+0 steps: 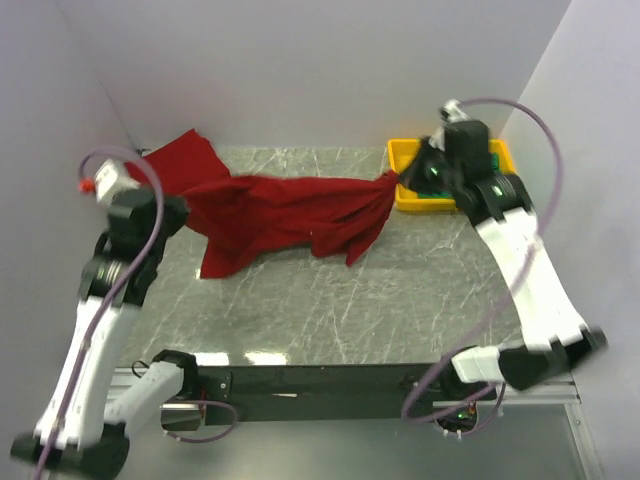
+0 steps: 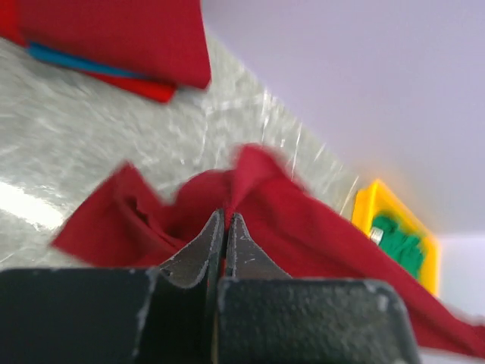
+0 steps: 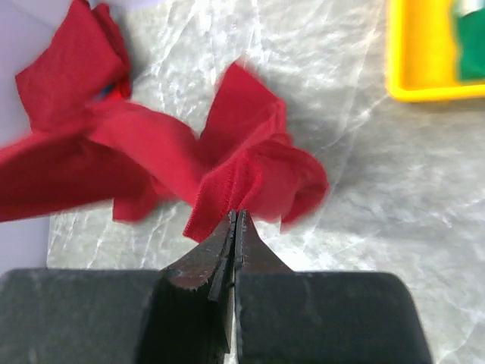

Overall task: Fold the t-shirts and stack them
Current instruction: Flatten the tshirt out

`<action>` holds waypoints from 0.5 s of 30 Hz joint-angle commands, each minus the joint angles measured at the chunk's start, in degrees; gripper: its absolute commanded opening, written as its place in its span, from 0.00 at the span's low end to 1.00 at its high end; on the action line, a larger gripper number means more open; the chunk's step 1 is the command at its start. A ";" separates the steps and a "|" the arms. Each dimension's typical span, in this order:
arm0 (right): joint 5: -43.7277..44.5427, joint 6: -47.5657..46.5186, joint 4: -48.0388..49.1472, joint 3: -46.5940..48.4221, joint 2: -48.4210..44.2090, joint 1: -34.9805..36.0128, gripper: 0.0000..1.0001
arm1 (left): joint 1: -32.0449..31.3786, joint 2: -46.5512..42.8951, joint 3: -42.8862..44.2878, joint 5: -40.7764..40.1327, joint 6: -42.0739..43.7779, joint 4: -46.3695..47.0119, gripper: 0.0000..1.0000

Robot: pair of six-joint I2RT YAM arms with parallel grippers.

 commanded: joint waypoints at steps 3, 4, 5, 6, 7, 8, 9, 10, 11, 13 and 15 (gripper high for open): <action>7.63 2.65 -2.66 -15.48 -17.84 -1.73 0.00 | 0.30 -19.77 -12.98 -9.73 -8.80 -9.64 0.00; 9.14 3.18 -2.84 -22.82 -19.97 -1.82 0.00 | 0.30 -22.53 -17.44 -10.17 -12.73 -13.30 0.00; 10.72 4.84 -3.45 -26.64 -22.08 -2.00 0.00 | 0.30 -25.25 -19.49 -10.17 -14.77 -15.17 0.00; 10.82 5.55 -3.89 -30.15 -25.41 -2.17 0.00 | 0.30 -29.89 -21.34 -9.56 -16.62 -16.84 0.00; 10.65 6.25 -4.67 -36.45 -26.75 -2.35 0.00 | 0.30 -31.94 -24.58 -8.86 -19.25 -19.64 0.00; 10.04 7.65 -4.86 -39.39 -27.89 -2.35 0.00 | 0.30 -33.70 -25.91 -6.50 -20.15 -20.54 0.00; 7.77 8.45 -5.03 -44.03 -29.21 -2.35 0.07 | 0.30 -36.33 -28.10 -5.09 -21.20 -21.16 0.00; 6.71 8.98 -5.38 -45.82 -29.66 -2.44 0.19 | 0.30 -37.40 -29.26 -3.77 -21.04 -20.73 0.00; 5.91 10.29 -5.47 -47.14 -29.84 -2.26 0.35 | 0.30 -38.11 -30.40 -0.28 -20.77 -19.94 0.00; 4.68 10.83 -4.60 -48.82 -30.10 -2.35 0.63 | 0.30 -38.29 -32.51 1.42 -20.86 -20.37 0.00; 4.15 9.87 -1.88 -48.04 -29.23 -2.35 0.80 | 0.30 -36.81 -33.04 3.61 -18.85 -18.45 0.00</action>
